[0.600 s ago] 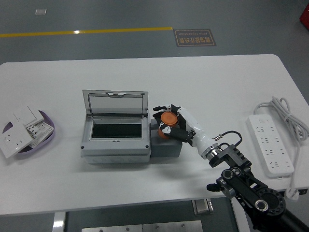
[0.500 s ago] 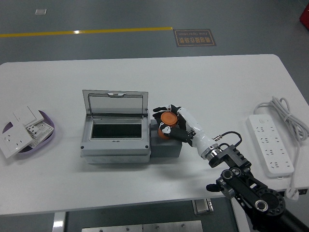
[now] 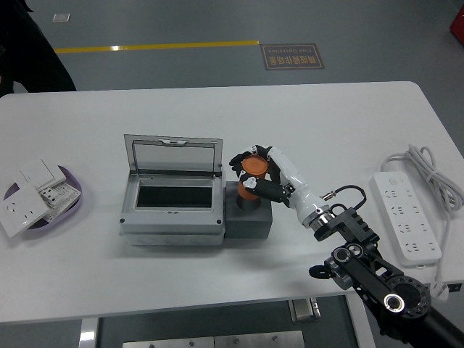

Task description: Pick up the cylinder from the cube,place it in the box,flap close box

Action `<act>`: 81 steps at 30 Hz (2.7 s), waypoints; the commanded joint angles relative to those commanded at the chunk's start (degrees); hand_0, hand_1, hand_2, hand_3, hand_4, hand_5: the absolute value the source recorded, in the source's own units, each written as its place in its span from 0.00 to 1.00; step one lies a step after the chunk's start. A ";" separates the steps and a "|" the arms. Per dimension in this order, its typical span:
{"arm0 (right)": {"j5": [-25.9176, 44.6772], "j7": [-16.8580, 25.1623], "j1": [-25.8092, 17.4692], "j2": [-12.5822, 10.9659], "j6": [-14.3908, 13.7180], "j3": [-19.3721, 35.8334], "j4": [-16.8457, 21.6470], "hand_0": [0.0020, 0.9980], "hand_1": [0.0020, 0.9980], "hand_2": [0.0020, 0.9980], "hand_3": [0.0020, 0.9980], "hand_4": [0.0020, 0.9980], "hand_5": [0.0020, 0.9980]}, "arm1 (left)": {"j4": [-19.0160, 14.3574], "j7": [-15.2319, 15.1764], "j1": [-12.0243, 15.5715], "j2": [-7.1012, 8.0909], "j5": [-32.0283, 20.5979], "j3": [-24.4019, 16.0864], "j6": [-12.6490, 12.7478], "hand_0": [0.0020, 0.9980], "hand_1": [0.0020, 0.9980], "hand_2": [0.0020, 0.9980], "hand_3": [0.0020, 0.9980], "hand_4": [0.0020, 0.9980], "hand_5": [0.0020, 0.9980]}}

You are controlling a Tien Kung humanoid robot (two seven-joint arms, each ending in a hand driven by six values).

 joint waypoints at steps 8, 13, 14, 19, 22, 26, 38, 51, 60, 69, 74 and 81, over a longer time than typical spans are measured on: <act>-5.17 -4.00 0.50 -0.56 -3.52 -2.84 7.81 0.59 0.54 0.52 0.47 0.17 0.00 | 0.00 0.12 0.08 -0.09 0.08 -0.08 0.03 0.64 0.67 0.66 0.71 0.75 0.32; -7.12 -5.66 2.67 1.08 -4.42 -7.07 9.99 0.45 0.48 0.51 0.46 0.17 0.00 | 0.00 0.27 0.06 -0.07 0.37 -0.31 0.04 0.64 0.67 0.66 0.71 0.75 0.32; -7.98 -6.20 3.36 1.66 -4.50 -7.94 9.87 0.45 0.48 0.51 0.46 0.17 0.00 | 0.00 0.29 0.02 -0.06 0.44 -0.33 0.04 0.64 0.67 0.66 0.71 0.75 0.32; -14.14 -10.69 7.29 4.69 -4.27 -11.76 7.78 0.26 0.38 0.48 0.43 0.14 0.00 | 0.00 0.28 -0.25 0.00 0.54 -0.16 0.02 0.64 0.67 0.66 0.71 0.75 0.32; -19.03 -12.78 9.55 6.20 -3.80 -13.69 6.46 0.26 0.38 0.48 0.43 0.14 0.00 | 0.00 0.29 -0.40 0.10 0.58 -0.07 0.02 0.64 0.67 0.66 0.71 0.75 0.32; -25.63 -14.82 12.25 6.20 -3.13 -15.85 5.14 0.19 0.33 0.48 0.43 0.11 0.00 | 0.00 0.56 -0.39 0.24 1.05 -0.51 0.04 0.64 0.67 0.66 0.71 0.75 0.32; -37.78 -19.02 16.12 6.20 -1.37 -20.32 1.53 0.15 0.31 0.47 0.42 0.09 0.00 | 0.00 0.94 -0.63 0.28 1.80 -0.83 0.06 0.64 0.67 0.66 0.71 0.75 0.33; -39.37 -20.37 17.72 6.20 0.12 -21.55 -4.25 0.22 0.40 0.50 0.50 0.18 0.00 | 0.00 1.09 -0.85 0.42 2.12 -0.81 0.09 0.64 0.67 0.66 0.71 0.75 0.33; -39.50 -20.72 18.44 6.20 0.37 -22.30 -5.00 0.77 0.71 0.71 0.71 0.35 0.18 | 0.00 1.20 -0.93 0.47 2.43 -0.97 0.08 0.64 0.67 0.66 0.71 0.76 0.33; -38.85 -20.23 18.69 6.20 -0.04 -22.61 -5.04 0.84 0.74 0.74 0.73 0.60 0.28 | 0.00 1.24 -1.05 0.51 2.51 -0.83 0.05 0.64 0.67 0.66 0.71 0.75 0.33; -38.45 -20.07 18.56 6.20 -0.01 -22.66 -5.37 0.85 0.75 0.75 0.76 0.70 0.30 | 0.00 1.20 -1.08 0.49 2.46 -0.65 0.02 0.64 0.67 0.66 0.71 0.76 0.32; -37.35 -19.53 18.35 6.20 0.08 -22.43 -5.56 0.85 0.75 0.75 0.77 0.72 0.32 | 0.00 1.11 -1.15 0.43 2.36 -0.35 -0.02 0.64 0.67 0.66 0.71 0.75 0.32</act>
